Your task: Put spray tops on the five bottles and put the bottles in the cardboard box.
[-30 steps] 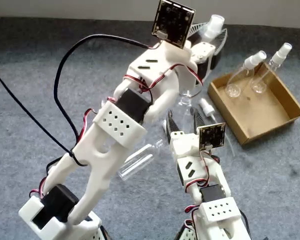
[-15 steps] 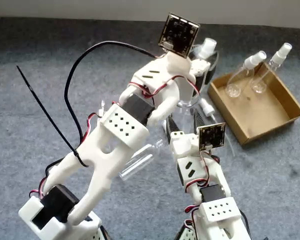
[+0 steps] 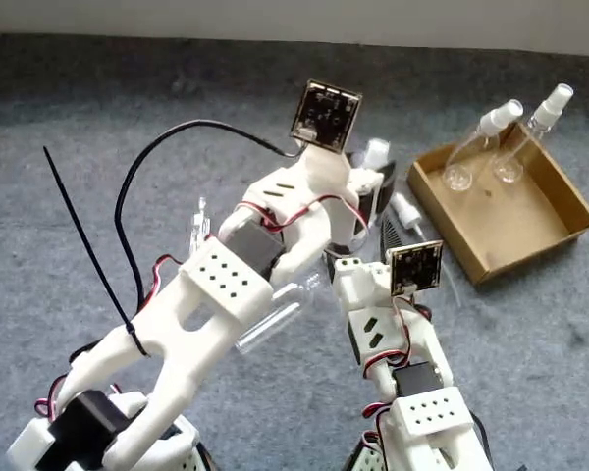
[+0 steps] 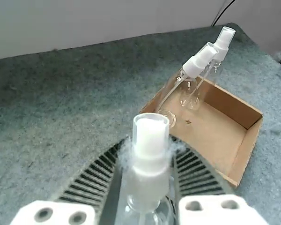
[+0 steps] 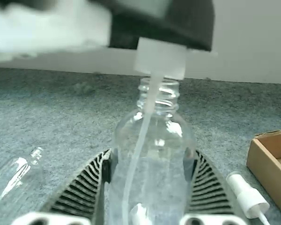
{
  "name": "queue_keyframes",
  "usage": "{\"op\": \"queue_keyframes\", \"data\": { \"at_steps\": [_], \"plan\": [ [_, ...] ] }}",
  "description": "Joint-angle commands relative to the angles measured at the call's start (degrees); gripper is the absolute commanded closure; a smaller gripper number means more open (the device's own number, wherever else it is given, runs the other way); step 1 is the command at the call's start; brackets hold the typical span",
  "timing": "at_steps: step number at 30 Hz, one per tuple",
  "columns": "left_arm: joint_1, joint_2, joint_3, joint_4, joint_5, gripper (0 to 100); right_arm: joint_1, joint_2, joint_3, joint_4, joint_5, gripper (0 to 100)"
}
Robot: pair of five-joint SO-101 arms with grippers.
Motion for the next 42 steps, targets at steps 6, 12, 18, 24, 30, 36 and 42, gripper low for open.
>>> {"op": "queue_keyframes", "data": {
  "at_steps": [6, 12, 18, 24, 30, 36, 42],
  "plan": [
    [0.1, -7.5, 5.7, -0.6, 0.5, 99, -0.7, -0.8, -0.4, -1.5, 0.6, 90.0],
    [0.7, -12.4, 12.4, -0.9, -5.8, 99, -0.5, -0.8, -0.4, -1.5, 0.6, 90.0],
    [0.4, -14.0, 13.8, -0.6, -9.2, 99, -0.5, -0.8, -0.4, -1.5, 0.6, 90.0],
    [0.1, -13.9, 12.8, -0.6, -13.6, 99, -0.5, -0.8, -0.4, -1.5, 0.7, 90.0],
    [0.5, -13.9, 10.2, -0.4, -18.7, 99, -0.5, -0.8, -0.4, -1.2, 0.7, 90.0],
    [0.7, -13.8, 10.1, -0.5, -19.8, 99, -0.5, -0.8, -0.4, -1.1, 0.7, 90.0],
    [0.7, -13.8, 10.1, -0.9, -19.7, 99, -0.6, -0.8, -0.4, -1.0, 0.7, 90.0]
  ]
}}
